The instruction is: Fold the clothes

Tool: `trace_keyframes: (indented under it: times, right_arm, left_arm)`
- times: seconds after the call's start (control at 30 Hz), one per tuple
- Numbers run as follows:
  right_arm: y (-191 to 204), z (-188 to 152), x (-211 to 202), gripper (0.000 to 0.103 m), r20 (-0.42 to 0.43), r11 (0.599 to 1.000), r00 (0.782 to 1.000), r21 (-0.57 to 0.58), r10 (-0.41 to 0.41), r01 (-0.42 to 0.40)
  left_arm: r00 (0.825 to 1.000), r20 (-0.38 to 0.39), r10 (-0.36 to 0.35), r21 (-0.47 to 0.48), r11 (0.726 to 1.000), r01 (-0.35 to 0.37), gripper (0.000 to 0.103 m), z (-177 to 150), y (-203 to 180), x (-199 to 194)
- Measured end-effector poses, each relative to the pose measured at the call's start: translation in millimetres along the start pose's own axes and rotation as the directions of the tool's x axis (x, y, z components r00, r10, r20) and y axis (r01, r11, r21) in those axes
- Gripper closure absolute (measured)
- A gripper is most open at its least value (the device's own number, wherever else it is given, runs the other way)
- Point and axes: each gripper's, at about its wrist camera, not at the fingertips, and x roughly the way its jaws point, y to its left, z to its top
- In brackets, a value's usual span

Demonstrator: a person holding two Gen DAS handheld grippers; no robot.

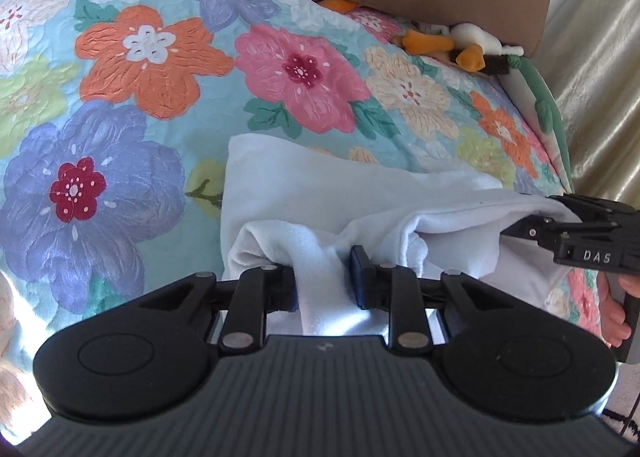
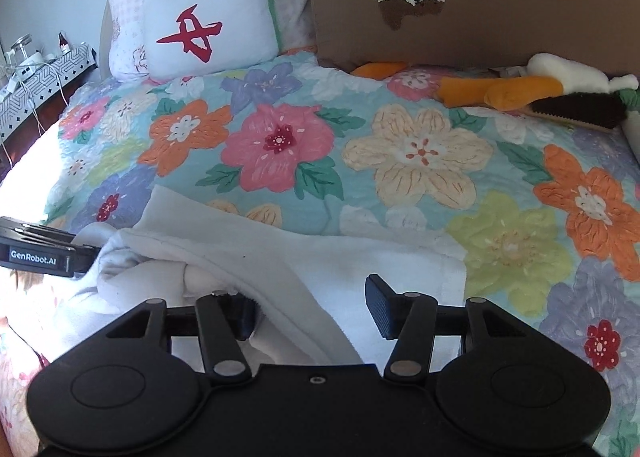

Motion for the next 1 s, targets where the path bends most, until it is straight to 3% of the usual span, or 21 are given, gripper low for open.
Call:
trace_keyframes:
  times: [0.1,0.3,0.63,0.77,1.0]
  right_arm:
    - [0,1,-2,0.041,-0.007,0.999,1.0,-0.023,-0.024,0.023]
    - [-6,0,-13,0.039,0.001,0.995,0.996,-0.056,-0.087,0.087]
    - [-37,-2,-18,0.038,0.025,0.983,0.984,0.052,-0.178,0.176]
    - [-58,-3,-28,0.038,0.048,0.973,0.987,0.183,-0.156,0.144]
    - [-80,-15,-46,0.035,0.092,0.921,0.995,0.384,0.038,-0.071]
  left_arm:
    - [1.0,0.013,-0.012,0.011,1.0,0.012,0.079,5,4,-4]
    - [0.999,0.014,-0.033,-0.054,0.998,0.033,0.079,9,15,-1]
    - [0.994,0.052,-0.093,-0.171,0.98,0.101,0.079,13,33,3]
    - [0.988,0.079,-0.133,-0.222,0.964,0.147,0.081,14,42,3]
    - [0.973,0.141,-0.18,-0.33,0.919,0.218,0.08,13,58,-1]
